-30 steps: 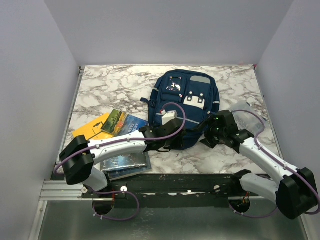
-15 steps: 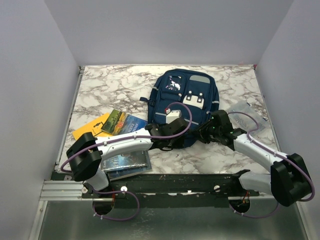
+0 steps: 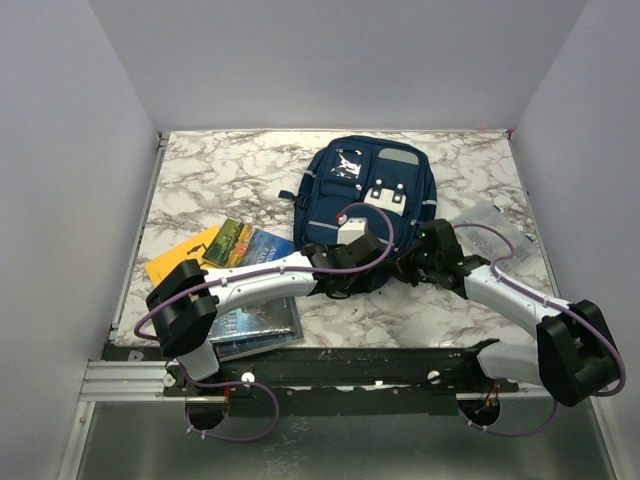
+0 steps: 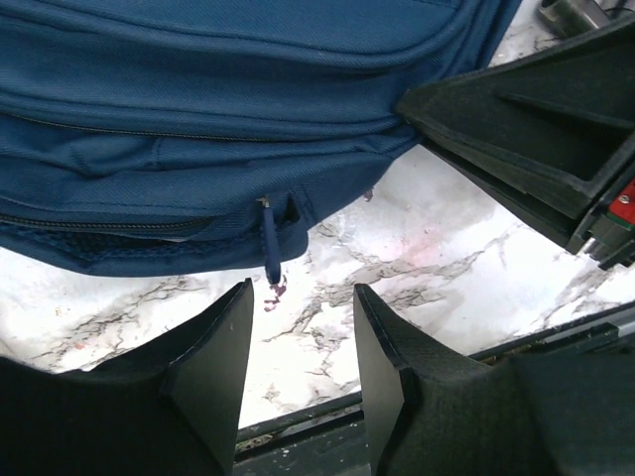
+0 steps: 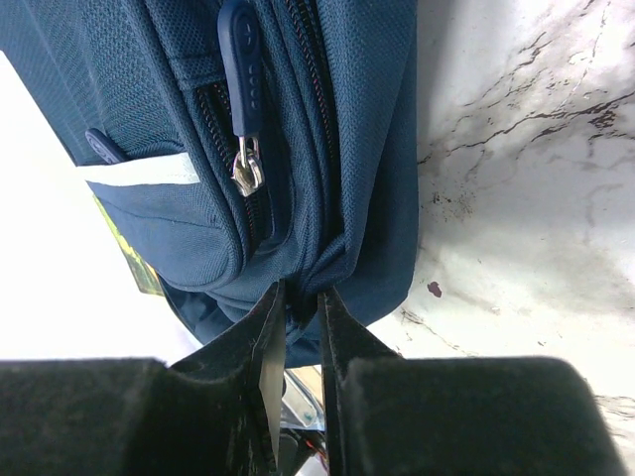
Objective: Pack the student bag
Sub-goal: Unzip the student bag at the center of the board.
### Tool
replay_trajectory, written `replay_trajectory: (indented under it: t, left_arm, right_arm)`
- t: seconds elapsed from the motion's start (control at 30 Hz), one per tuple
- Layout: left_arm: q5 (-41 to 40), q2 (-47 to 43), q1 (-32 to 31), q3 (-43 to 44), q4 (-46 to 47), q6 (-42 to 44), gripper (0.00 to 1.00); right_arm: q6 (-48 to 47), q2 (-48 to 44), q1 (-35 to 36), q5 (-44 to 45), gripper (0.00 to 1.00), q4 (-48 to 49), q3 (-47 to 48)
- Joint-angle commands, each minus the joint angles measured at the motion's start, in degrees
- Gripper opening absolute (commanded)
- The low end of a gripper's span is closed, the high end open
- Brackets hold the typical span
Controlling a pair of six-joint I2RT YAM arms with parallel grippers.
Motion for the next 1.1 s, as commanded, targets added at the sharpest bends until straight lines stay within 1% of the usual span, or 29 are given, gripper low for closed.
replay_trajectory:
  t: [0.0,0.13,0.27,0.37,0.6,0.63,0.7,0.77,0.8,0.9,1.07]
  left_arm:
    - [-4.3,-0.7,-0.1,-0.6,-1.7,0.2,0.50]
    - [-3.8,1.0,0.0,0.2,-1.6,1.5,0.49]
    - [-4.7,2.9,-0.1,1.8,-1.5,3.0,0.43]
    - [-5.8,3.8,-0.1,2.1,-1.6,3.3,0.36]
    - [-7.6,6.0,0.1,3.1,-1.3,4.7,0.29]
    - [-8.1,6.2,0.2,3.1,-1.3,5.4,0.27]
    - [-8.3,6.2,0.6,3.1,-0.8,6.6,0.19]
    - [-7.0,4.9,0.8,2.0,1.1,8.1,0.06]
    - [-5.7,3.7,0.8,1.0,3.4,9.0,0.00]
    - [-0.5,1.0,0.8,-2.9,9.9,11.7,0.00]
    - [7.5,-1.4,0.8,-4.9,15.0,13.0,0.00]
  right_arm:
    - [-0.2,-1.1,-0.1,0.6,0.18,0.8,0.7]
    - [-0.1,-1.3,-0.1,0.4,0.16,1.6,0.1]
    - [-0.8,-1.2,-0.2,0.6,0.14,1.4,0.2]
    - [-1.2,-1.1,-0.1,0.4,0.13,1.1,0.5]
    - [-3.1,-2.3,-0.1,1.0,0.14,0.6,0.2]
    - [-4.1,-2.5,-0.1,0.9,0.17,0.8,0.1]
    - [-7.4,-2.7,0.0,-0.2,0.28,1.5,-0.2]
    - [-10.6,-3.2,0.0,-0.2,0.35,0.4,0.1]
    - [-12.0,-3.8,0.0,0.4,0.37,-0.9,0.2]
    - [-13.6,-6.1,0.1,3.0,0.43,-3.3,-0.3]
    - [-10.9,-7.2,0.6,0.3,0.45,-1.6,-2.0]
